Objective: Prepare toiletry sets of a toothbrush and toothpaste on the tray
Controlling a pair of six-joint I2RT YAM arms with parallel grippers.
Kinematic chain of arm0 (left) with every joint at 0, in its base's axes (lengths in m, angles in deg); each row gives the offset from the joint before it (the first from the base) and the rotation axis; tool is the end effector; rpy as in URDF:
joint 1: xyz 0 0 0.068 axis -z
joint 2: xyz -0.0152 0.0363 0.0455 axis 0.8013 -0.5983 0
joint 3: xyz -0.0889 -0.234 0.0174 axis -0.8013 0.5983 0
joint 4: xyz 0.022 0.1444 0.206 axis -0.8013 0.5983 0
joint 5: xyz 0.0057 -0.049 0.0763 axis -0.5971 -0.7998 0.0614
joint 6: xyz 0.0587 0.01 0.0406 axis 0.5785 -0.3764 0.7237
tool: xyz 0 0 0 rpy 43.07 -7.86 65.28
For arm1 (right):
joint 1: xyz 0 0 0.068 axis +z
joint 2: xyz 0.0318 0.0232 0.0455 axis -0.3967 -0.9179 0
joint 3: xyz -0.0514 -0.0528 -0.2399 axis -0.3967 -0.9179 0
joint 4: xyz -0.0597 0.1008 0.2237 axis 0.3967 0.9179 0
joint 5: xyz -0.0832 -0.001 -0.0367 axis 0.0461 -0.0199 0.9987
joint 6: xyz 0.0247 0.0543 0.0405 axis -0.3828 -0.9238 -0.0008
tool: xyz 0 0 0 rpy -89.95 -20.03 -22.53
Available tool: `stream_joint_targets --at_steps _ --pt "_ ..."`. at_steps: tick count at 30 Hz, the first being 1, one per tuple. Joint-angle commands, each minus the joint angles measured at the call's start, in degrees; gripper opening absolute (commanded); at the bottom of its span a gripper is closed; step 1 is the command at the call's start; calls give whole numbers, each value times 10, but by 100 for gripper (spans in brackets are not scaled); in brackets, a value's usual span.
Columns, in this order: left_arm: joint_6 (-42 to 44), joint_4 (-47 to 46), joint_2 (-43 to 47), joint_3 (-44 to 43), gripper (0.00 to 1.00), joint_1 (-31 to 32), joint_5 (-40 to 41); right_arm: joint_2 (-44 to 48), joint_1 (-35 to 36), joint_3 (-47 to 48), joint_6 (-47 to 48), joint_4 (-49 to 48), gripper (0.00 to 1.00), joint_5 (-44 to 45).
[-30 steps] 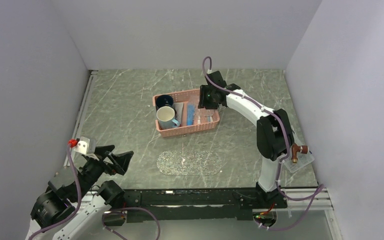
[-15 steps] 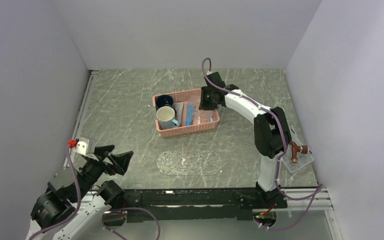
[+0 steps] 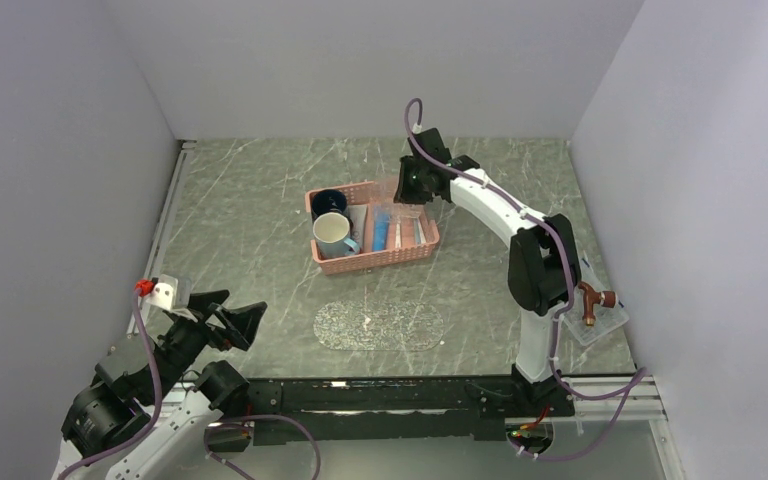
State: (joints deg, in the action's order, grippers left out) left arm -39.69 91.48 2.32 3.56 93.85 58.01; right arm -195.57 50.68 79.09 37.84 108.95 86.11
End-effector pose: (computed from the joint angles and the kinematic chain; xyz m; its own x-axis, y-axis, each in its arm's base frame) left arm 0.0423 -0.0166 0.3099 -0.2494 -0.2876 -0.9247 0.3734 0.8525 -0.3659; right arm 0.3904 0.2051 0.2229 -0.8181 0.1268 -0.5609 -0.1026 0.9275 0.3594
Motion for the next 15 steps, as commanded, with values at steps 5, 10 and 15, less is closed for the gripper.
stream_joint_targets --at_steps 5,10,15 --pt "12 -26 2 2 99 1 2 38 18 54 22 24 0 46" --pt "11 -24 5 2 99 1 4 79 44 46 33 33 0 91" --pt "9 -24 12 3 99 1 6 116 81 46 42 67 0 157"
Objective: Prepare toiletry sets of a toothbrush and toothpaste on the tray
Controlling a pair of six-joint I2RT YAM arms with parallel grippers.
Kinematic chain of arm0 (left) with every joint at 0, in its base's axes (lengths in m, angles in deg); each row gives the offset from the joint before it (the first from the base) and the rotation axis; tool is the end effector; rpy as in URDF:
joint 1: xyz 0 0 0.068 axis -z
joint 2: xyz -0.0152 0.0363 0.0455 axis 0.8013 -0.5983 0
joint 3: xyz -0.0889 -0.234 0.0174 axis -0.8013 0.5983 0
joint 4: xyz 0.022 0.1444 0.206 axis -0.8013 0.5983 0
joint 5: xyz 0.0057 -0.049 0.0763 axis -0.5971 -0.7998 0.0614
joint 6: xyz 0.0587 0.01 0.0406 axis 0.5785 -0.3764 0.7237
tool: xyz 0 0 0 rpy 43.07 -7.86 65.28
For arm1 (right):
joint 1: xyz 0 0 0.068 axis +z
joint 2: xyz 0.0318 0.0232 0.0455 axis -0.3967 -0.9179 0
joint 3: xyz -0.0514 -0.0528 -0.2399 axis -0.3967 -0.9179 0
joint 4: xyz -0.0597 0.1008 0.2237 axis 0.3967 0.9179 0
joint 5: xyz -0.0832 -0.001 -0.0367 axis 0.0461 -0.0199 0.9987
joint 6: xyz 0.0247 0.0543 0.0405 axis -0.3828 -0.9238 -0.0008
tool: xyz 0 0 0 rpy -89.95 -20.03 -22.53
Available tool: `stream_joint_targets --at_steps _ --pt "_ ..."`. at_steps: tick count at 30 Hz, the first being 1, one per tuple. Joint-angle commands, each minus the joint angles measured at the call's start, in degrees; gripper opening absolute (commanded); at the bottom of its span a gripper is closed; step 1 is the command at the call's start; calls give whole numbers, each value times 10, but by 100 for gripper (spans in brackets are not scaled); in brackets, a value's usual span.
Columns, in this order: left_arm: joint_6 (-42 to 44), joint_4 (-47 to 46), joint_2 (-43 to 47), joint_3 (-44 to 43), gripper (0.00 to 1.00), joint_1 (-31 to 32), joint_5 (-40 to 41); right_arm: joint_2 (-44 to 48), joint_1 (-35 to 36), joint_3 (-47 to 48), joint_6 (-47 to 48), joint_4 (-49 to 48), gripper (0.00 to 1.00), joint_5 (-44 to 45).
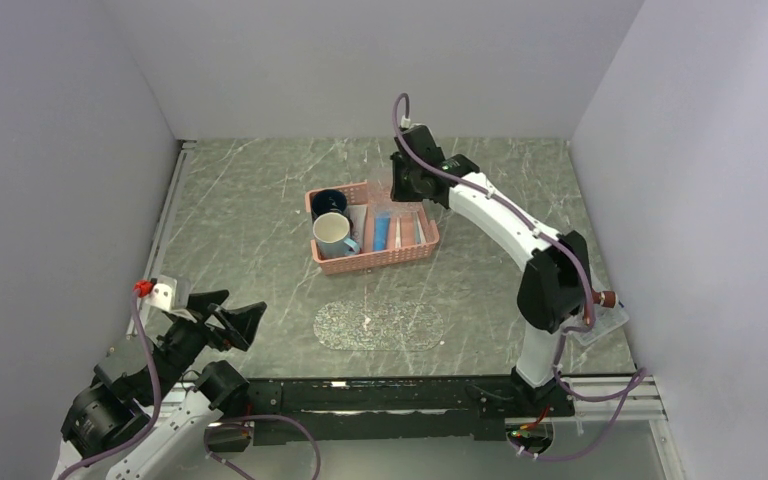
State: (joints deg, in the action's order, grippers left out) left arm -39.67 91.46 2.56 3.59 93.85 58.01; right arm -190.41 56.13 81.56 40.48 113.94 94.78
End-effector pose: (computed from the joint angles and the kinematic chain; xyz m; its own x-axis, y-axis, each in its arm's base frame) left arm 0.0418 -0.0162 0.3099 -0.2465 -0.2897 -0.9248 0.3746 0.8516 -0.3666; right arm 0.3603 0.2248 0.2667 -0.7532 0.0455 -0.6562 -0.1602 0.9549 0.2501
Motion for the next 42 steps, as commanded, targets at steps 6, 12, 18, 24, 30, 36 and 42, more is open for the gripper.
stream_joint_targets --at_steps 6,12,18,24,30,36,42 --pt "5 -19 9 2 99 1 15 93 77 32 -1 75 0 149" --pt "0 -15 6 0 99 0 22 130 117 5 -47 106 0 204" --pt "-2 -14 14 1 99 1 25 168 159 -38 -109 143 0 260" --pt "-7 -10 14 0 100 1 32 193 201 -78 -177 174 0 269" --pt "-15 -2 14 -2 99 1 46 207 244 -124 -246 199 0 268" --pt "-18 0 14 -2 99 1 50 205 280 -171 -305 207 0 260" --pt "-19 0 31 -2 99 1 52 192 321 -192 -347 210 0 246"
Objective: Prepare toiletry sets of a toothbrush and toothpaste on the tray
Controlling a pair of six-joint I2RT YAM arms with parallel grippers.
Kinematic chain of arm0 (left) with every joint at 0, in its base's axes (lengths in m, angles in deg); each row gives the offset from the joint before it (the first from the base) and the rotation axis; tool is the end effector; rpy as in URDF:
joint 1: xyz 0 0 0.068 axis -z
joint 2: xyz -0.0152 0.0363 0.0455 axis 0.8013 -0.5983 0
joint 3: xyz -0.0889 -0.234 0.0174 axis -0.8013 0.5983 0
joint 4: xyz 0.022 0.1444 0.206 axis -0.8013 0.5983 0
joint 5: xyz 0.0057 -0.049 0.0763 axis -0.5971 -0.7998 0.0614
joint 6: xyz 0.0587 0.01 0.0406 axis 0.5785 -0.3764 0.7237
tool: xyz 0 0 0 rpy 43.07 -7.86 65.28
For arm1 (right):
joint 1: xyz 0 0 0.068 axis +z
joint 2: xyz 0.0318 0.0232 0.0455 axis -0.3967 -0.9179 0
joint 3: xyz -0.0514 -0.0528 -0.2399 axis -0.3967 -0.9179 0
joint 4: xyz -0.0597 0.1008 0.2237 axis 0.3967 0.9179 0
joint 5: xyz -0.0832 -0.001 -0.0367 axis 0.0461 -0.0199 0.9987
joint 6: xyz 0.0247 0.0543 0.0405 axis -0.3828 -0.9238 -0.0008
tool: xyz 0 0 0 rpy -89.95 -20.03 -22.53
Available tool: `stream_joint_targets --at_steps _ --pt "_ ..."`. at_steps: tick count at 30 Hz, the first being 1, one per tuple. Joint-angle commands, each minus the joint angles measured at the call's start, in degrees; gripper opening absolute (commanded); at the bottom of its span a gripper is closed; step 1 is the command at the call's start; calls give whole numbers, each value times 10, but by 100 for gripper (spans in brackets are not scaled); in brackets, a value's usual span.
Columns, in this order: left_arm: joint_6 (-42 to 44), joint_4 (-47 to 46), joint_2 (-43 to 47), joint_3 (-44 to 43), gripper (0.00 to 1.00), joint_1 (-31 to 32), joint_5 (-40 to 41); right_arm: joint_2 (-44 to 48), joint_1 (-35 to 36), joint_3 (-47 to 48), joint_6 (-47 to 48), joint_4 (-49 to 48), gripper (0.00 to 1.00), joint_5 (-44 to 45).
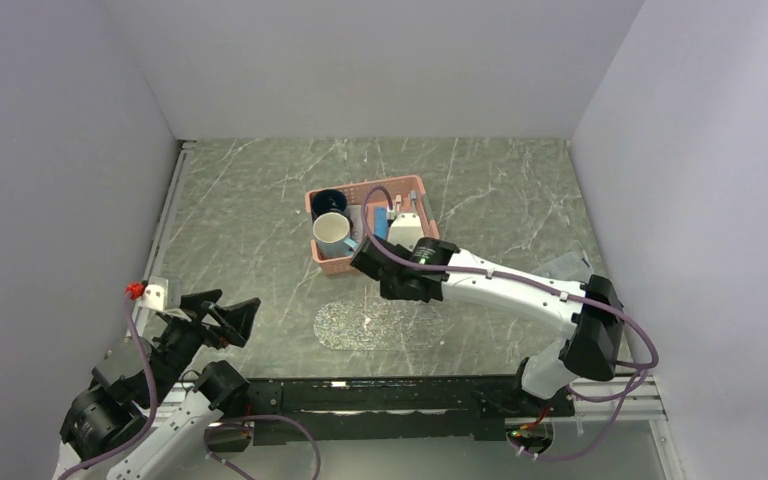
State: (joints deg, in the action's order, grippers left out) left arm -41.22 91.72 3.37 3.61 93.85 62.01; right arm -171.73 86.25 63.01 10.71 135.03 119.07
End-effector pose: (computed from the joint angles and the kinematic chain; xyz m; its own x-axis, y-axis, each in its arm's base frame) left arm 0.0414 -0.0106 0.3096 -0.2236 -0.3300 -0.9171 0.3129 0.8669 -0.3882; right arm 0.1649 0.2566 0.2572 -0.7989 0.0234 -0.6010 -0.0285 0.9966 0.0767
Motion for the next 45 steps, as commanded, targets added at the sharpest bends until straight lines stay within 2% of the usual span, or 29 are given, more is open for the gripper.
stream_joint_targets --at_steps 1,15,27,45 --pt "-4 -2 24 -2 99 1 13 4 26 -9 -55 -3 0 -1" --pt "-6 0 32 -2 99 1 16 -32 60 -34 -133 -19 0 -35" --pt "-5 0 30 -2 99 1 16 -68 70 -32 -123 -23 0 -49" --pt "-6 0 36 -1 99 1 15 -74 78 -63 -151 -47 0 -46"
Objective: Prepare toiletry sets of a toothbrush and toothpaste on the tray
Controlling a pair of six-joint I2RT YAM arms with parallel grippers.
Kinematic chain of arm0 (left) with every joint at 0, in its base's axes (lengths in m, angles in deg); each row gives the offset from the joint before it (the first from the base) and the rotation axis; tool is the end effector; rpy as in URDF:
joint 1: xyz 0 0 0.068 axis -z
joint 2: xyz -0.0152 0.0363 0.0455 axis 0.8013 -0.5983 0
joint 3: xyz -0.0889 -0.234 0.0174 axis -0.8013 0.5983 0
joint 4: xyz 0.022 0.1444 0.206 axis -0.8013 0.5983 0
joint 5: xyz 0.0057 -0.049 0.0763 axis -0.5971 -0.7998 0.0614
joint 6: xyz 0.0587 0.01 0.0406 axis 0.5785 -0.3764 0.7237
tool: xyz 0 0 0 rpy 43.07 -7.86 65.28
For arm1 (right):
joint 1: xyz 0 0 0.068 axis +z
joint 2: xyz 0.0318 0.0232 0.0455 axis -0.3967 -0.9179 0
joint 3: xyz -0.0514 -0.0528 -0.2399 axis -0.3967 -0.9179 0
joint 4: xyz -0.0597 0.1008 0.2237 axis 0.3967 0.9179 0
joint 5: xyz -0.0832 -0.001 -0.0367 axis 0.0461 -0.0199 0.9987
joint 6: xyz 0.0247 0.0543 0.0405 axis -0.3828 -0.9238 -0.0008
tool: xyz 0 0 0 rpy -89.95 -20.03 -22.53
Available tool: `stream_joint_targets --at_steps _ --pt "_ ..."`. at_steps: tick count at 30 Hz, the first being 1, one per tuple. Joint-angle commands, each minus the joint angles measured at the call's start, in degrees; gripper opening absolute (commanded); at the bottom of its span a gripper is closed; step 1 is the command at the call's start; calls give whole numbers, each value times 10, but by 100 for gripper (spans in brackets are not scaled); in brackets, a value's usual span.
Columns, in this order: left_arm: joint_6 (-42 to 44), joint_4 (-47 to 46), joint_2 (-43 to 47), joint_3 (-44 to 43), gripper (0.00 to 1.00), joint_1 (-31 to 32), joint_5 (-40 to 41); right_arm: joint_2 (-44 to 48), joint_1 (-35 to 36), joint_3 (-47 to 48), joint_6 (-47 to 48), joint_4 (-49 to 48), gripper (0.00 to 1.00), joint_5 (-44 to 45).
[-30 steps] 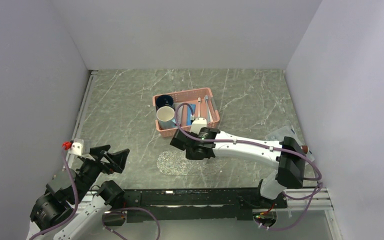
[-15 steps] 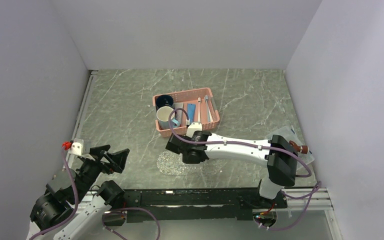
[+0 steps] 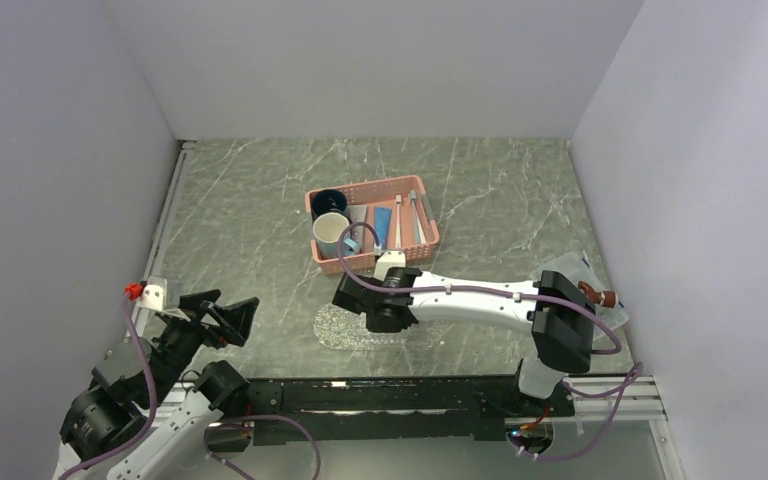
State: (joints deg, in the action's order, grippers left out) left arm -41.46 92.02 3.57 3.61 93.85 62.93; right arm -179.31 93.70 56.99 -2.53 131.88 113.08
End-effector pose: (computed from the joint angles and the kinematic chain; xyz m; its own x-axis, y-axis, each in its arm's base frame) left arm 0.0411 -0.0092 0.3090 -0.2198 -0.3351 -0.9162 0.2979 0.8712 -0.3901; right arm 0.1278 0.2854 0.1889 -0.8924 0.0490 -0.4486 0.0186 0.9972 0.0718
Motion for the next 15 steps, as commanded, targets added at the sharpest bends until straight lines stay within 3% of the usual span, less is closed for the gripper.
stream_joint_targets --at_steps 1,15 --pt "-3 -3 34 -1 99 1 6 2 4 -5 -18 -17 0 14" --pt "-3 -3 34 -1 99 1 6 -4 12 -7 -13 -22 4 15"
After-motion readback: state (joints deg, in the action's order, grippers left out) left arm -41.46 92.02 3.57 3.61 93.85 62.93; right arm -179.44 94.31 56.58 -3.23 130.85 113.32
